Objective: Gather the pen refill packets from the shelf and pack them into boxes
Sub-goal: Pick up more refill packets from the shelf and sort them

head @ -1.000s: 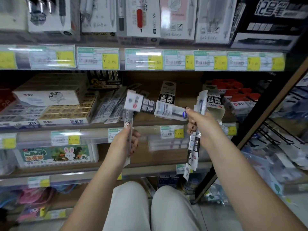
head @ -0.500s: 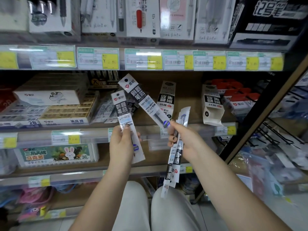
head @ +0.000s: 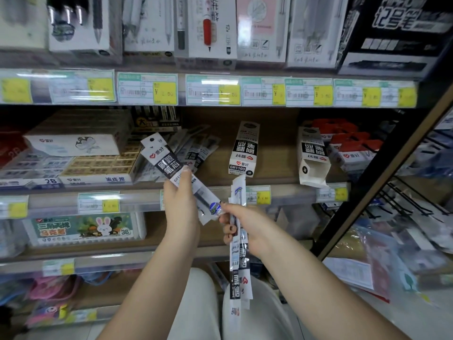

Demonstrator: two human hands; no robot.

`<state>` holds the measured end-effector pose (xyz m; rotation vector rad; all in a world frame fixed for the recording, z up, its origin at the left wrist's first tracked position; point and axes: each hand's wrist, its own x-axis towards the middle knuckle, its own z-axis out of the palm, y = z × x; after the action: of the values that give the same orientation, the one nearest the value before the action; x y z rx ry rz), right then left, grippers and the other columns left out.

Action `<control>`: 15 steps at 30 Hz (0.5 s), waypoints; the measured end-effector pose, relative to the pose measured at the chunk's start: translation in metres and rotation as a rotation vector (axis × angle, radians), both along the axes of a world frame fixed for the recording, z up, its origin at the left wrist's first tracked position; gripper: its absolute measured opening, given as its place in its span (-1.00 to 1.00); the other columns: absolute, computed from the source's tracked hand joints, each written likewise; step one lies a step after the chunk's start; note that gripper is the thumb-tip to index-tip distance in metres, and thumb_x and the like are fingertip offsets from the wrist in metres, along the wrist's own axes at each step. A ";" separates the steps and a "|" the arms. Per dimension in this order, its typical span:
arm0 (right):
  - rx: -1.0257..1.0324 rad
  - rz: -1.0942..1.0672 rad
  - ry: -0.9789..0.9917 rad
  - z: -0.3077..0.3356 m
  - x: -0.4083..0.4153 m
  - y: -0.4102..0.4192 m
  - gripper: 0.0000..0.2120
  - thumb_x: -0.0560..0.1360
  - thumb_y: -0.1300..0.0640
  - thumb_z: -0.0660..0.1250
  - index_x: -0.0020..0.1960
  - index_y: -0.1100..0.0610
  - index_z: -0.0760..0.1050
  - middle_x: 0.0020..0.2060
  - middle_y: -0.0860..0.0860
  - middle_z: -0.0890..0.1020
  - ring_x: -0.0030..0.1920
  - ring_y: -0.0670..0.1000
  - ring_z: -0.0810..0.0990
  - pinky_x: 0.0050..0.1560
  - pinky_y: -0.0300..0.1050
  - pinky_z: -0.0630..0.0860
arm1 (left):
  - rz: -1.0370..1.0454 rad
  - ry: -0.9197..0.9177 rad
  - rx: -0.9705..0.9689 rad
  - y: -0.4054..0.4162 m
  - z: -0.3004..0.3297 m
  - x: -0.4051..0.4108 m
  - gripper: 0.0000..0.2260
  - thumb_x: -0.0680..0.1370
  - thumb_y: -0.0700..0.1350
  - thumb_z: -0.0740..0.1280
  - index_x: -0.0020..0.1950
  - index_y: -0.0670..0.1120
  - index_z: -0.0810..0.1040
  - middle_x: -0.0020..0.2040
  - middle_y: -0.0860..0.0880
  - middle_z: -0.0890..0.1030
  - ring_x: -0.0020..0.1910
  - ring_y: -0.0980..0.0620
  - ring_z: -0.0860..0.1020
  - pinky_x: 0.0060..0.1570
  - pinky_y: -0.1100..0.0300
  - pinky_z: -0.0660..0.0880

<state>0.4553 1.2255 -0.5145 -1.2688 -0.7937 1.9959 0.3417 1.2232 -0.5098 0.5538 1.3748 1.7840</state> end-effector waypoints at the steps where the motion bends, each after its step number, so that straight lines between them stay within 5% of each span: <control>1: 0.010 0.003 -0.010 0.000 -0.001 -0.001 -0.85 0.55 0.18 0.29 -0.18 0.21 0.46 -0.54 0.00 0.52 -0.63 -0.11 0.33 -0.57 -0.30 0.30 | 0.004 0.019 0.008 0.001 0.001 0.001 -0.78 0.61 0.01 0.21 0.17 -0.08 0.44 -0.08 -0.07 0.57 -0.12 -0.04 0.60 -0.06 0.02 0.54; 4: 0.061 0.022 -0.060 0.001 0.000 -0.003 -0.87 0.54 0.16 0.30 -0.15 0.19 0.46 -0.53 0.01 0.53 -0.61 -0.09 0.34 -0.54 -0.27 0.31 | 0.014 0.074 0.065 0.001 0.004 0.001 -0.88 0.64 -0.11 0.15 0.12 -0.12 0.40 -0.22 -0.04 0.57 -0.34 0.10 0.63 -0.32 0.15 0.58; 11: 0.148 -0.034 -0.087 0.016 0.013 0.005 -0.91 0.54 0.14 0.30 -0.04 0.13 0.40 -0.44 0.03 0.47 -0.54 -0.06 0.33 -0.50 -0.22 0.28 | -0.030 0.057 0.087 -0.008 0.003 -0.012 -0.90 0.64 -0.10 0.17 0.01 -0.11 0.42 -0.34 -0.03 0.54 -0.51 0.08 0.48 -0.46 0.20 0.48; 15: 0.144 -0.045 0.054 0.030 0.018 0.007 -0.92 0.55 0.19 0.23 0.04 0.14 0.37 -0.41 0.04 0.40 -0.50 -0.05 0.31 -0.46 -0.19 0.27 | -0.138 0.124 -0.031 -0.014 -0.003 -0.012 -0.74 0.63 0.04 0.15 -0.12 -0.09 0.45 -0.42 -0.03 0.51 -0.57 0.10 0.38 -0.57 0.28 0.34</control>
<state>0.4732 1.2327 -0.4849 -1.1362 -0.8582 1.8933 0.3298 1.2092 -0.5133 0.7350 1.4095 1.6386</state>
